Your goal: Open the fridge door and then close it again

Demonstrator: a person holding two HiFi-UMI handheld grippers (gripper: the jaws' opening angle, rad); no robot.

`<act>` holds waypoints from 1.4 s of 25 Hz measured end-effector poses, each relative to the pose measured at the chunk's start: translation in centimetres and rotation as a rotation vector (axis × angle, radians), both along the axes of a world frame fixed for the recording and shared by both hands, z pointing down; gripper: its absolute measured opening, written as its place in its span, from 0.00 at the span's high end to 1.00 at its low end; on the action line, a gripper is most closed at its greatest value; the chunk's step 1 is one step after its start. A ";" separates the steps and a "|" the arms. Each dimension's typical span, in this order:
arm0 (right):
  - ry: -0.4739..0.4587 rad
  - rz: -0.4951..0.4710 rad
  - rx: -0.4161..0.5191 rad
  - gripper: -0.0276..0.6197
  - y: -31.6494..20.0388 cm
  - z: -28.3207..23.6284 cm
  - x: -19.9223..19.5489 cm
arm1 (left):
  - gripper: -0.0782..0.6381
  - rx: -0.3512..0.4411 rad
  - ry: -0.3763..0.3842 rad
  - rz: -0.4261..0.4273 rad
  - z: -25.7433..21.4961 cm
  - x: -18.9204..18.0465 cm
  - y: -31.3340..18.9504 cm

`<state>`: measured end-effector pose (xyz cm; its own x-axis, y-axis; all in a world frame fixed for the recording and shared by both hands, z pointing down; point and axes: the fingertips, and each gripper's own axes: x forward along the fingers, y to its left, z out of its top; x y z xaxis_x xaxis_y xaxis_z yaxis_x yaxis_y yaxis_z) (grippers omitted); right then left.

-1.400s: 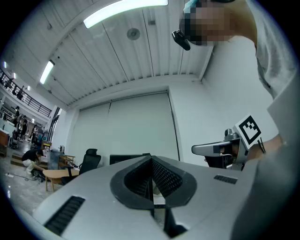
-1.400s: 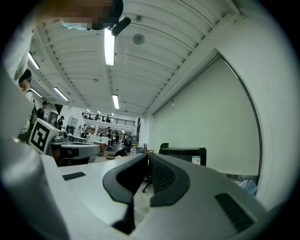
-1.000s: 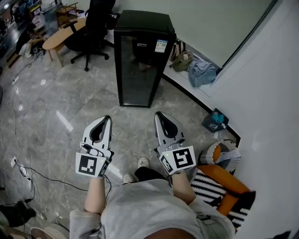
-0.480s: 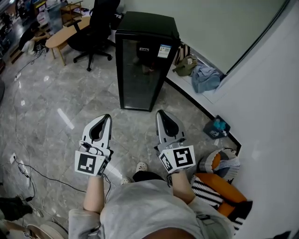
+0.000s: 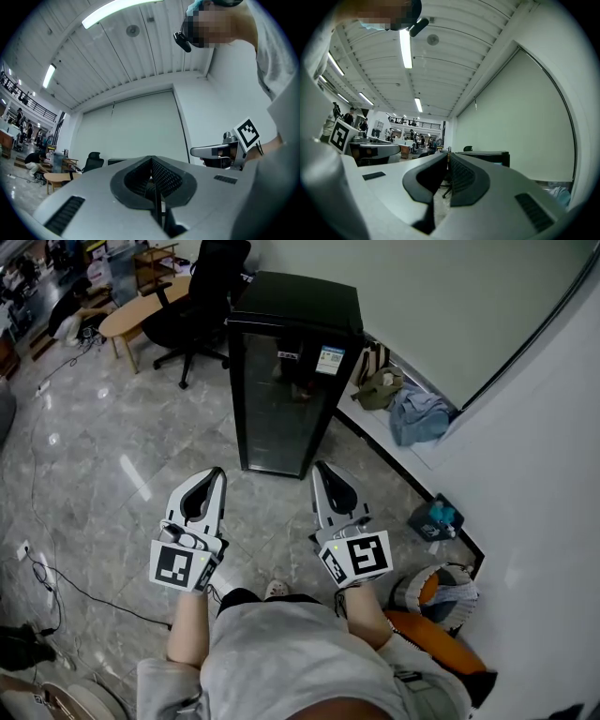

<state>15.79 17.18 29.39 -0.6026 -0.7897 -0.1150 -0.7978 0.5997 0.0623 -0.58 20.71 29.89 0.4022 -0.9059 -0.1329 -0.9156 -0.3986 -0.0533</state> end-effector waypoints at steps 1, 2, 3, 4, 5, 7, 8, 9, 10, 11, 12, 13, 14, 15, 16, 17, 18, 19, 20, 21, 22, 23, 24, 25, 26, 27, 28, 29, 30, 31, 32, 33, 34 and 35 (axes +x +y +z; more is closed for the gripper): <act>-0.001 -0.003 -0.002 0.92 -0.5 0.1 0.2 | 0.87 -0.001 0.001 -0.004 0.0 0.2 -0.4; -0.003 -0.006 -0.004 0.92 -1.0 0.2 0.4 | 0.87 -0.003 0.001 -0.008 0.1 0.4 -0.7; -0.006 -0.008 -0.007 0.92 -1.4 0.3 0.5 | 0.87 -0.005 0.001 -0.011 0.1 0.5 -1.0; -0.008 -0.012 -0.009 0.92 -1.8 0.3 0.5 | 0.87 -0.008 -0.001 -0.013 0.2 0.6 -1.3; -0.009 -0.017 -0.010 0.92 -2.1 0.4 0.4 | 0.87 -0.012 -0.003 -0.013 0.3 0.6 -1.6; -0.009 -0.026 -0.011 0.92 -2.7 0.6 0.0 | 0.87 -0.018 -0.003 -0.013 0.4 0.4 -2.2; -0.009 -0.028 -0.012 0.92 -3.0 0.7 -0.2 | 0.87 -0.020 -0.002 -0.012 0.5 0.3 -2.5; -0.009 -0.029 -0.014 0.92 -3.3 0.8 -0.4 | 0.87 -0.023 -0.001 -0.010 0.6 0.2 -2.8; -0.009 -0.029 -0.016 0.92 -3.7 0.8 -0.6 | 0.87 -0.026 -0.003 -0.008 0.7 0.1 -3.3; -0.009 -0.028 -0.018 0.92 -4.2 0.9 -0.7 | 0.87 -0.029 -0.005 -0.005 0.8 -0.1 -3.8; -0.009 -0.025 -0.020 0.92 -4.7 0.9 -1.0 | 0.87 -0.032 -0.007 -0.003 0.9 -0.2 -4.3; -0.009 -0.021 -0.021 0.92 -5.2 0.9 -1.2 | 0.87 -0.034 -0.008 0.001 0.9 -0.5 -4.9; -0.010 -0.015 -0.023 0.92 -5.8 0.9 -1.4 | 0.87 -0.035 -0.008 0.006 0.9 -0.7 -5.5; -0.010 -0.011 -0.025 0.92 -6.5 0.9 -1.7 | 0.87 -0.037 -0.009 0.011 0.8 -1.0 -6.2; -0.011 -0.006 -0.027 0.92 -7.2 0.8 -2.0 | 0.87 -0.039 -0.010 0.016 0.8 -1.3 -6.9; -0.010 -0.002 -0.028 0.92 -7.9 0.8 -2.4 | 0.87 -0.039 -0.011 0.021 0.7 -1.7 -7.7; -0.010 0.002 -0.028 0.92 -8.5 0.8 -2.9 | 0.87 -0.035 -0.008 0.025 0.6 -2.0 -8.5; -0.010 0.007 -0.028 0.92 -9.2 0.9 -3.3 | 0.87 -0.026 0.001 0.028 0.3 -2.4 -9.3; -0.011 0.012 -0.029 0.92 -9.8 0.9 -3.8 | 0.87 -0.017 0.010 0.031 0.0 -2.9 -10.1; -0.011 0.018 -0.029 0.92 -10.4 0.9 -4.2 | 0.87 -0.021 0.009 0.036 0.0 -3.3 -10.8; -0.012 0.024 -0.029 0.92 -11.1 0.9 -4.6 | 0.87 -0.034 -0.002 0.048 0.4 -3.7 -11.5; -0.012 0.031 -0.030 0.92 -11.7 0.8 -4.9 | 0.87 -0.044 -0.012 0.060 0.7 -4.1 -12.2; -0.012 0.037 -0.030 0.92 -12.4 0.8 -5.3 | 0.87 -0.047 -0.016 0.069 0.8 -4.5 -12.9; -0.013 0.044 -0.030 0.92 -13.1 0.7 -5.8 | 0.87 -0.043 -0.013 0.074 0.7 -5.0 -13.7; -0.013 0.050 -0.029 0.92 -13.8 0.7 -6.2 | 0.87 -0.031 -0.004 0.078 0.4 -5.5 -14.5; -0.012 0.056 -0.028 0.92 -14.4 0.7 -6.7 | 0.87 -0.020 0.005 0.081 0.1 -6.0 -15.3; -0.012 0.063 -0.027 0.92 -15.0 0.7 -7.2 | 0.87 -0.014 0.011 0.086 -0.1 -6.5 -16.0; -0.011 0.071 -0.026 0.92 -15.6 0.7 -7.7 | 0.87 -0.010 0.014 0.091 -0.2 -7.0 -16.8; -0.010 0.079 -0.026 0.92 -16.1 0.7 -8.1 | 0.87 -0.008 0.017 0.098 -0.2 -7.5 -17.5; -0.010 0.087 -0.025 0.92 -16.6 0.7 -8.6 | 0.87 -0.005 0.020 0.106 -0.2 -8.0 -18.1; -0.009 0.096 -0.024 0.92 -17.0 0.7 -9.0 | 0.87 -0.009 0.017 0.116 0.0 -8.5 -18.7; -0.009 0.106 -0.023 0.92 -17.4 0.8 -9.4 | 0.87 -0.017 0.010 0.127 0.3 -8.9 -19.3; -0.009 0.115 -0.023 0.92 -17.8 0.8 -9.7 | 0.87 -0.016 0.010 0.135 0.3 -9.3 -19.9; -0.008 0.124 -0.024 0.92 -18.2 0.8 -10.0 | 0.87 -0.005 0.020 0.138 -0.1 -9.6 -20.5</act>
